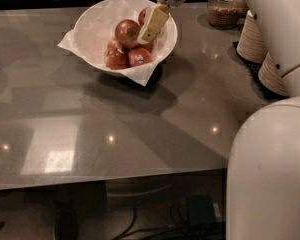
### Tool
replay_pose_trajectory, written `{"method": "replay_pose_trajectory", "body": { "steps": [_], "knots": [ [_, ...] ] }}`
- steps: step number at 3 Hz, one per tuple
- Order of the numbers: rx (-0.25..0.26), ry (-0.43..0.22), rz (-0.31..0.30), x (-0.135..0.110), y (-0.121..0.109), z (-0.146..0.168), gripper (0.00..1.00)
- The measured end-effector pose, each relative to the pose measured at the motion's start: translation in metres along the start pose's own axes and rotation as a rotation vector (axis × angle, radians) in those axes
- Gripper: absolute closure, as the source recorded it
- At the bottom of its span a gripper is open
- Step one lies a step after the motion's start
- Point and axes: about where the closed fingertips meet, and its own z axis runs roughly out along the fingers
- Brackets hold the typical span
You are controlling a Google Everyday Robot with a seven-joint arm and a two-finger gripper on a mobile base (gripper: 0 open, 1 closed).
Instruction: Pick apple from white bowl
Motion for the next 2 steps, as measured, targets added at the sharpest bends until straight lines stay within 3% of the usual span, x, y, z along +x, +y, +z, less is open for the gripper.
{"method": "replay_pose_trajectory", "body": {
  "steps": [1, 2],
  "knots": [
    [-0.009, -0.023, -0.003, 0.001, -0.008, 0.016, 0.37],
    [-0.022, -0.041, -0.003, 0.001, -0.013, 0.032, 0.37]
  ]
}}
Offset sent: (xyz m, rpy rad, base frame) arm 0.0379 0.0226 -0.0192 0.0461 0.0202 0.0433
